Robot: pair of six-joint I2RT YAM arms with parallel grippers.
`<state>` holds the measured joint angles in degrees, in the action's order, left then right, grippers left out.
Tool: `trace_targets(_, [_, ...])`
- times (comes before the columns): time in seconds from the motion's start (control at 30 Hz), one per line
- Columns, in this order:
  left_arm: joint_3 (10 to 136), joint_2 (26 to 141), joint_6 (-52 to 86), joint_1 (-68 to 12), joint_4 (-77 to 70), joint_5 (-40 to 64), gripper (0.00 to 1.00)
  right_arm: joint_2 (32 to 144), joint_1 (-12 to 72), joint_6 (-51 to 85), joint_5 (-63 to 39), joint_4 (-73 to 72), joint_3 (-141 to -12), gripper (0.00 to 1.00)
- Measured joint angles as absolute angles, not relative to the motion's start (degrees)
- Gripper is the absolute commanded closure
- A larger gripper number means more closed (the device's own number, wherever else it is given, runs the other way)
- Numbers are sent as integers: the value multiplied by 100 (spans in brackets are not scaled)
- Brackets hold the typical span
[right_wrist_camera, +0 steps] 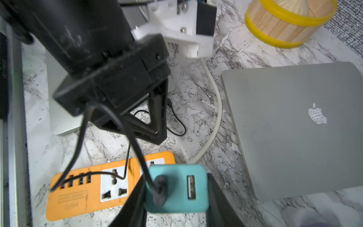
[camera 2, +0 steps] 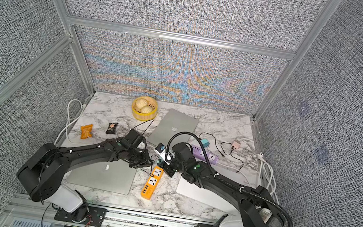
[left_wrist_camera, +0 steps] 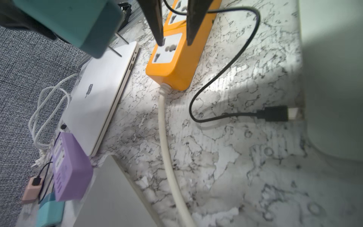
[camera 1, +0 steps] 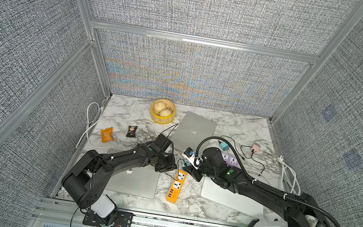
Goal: Unplug the laptop charger
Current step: Remove the plug from the socket, then place the plug at the center of the board.
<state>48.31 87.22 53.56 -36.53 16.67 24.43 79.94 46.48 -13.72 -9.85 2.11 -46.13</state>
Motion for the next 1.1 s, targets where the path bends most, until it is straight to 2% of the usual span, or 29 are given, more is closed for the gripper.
trace_targets(0.3, [4818, 8455, 5245, -3435, 1844, 2401, 78, 7926, 4578, -1380, -158, 1011, -4939, 100])
trace_targets(0.6, [4689, 8324, 5225, -3280, 1848, 2416, 78, 8471, 4386, -1387, 386, 1566, -6198, 100])
trace_targets(1.1, [4539, 8156, 5157, -3028, 1850, 2462, 78, 9268, 4252, -1251, 617, 2836, -6718, 100])
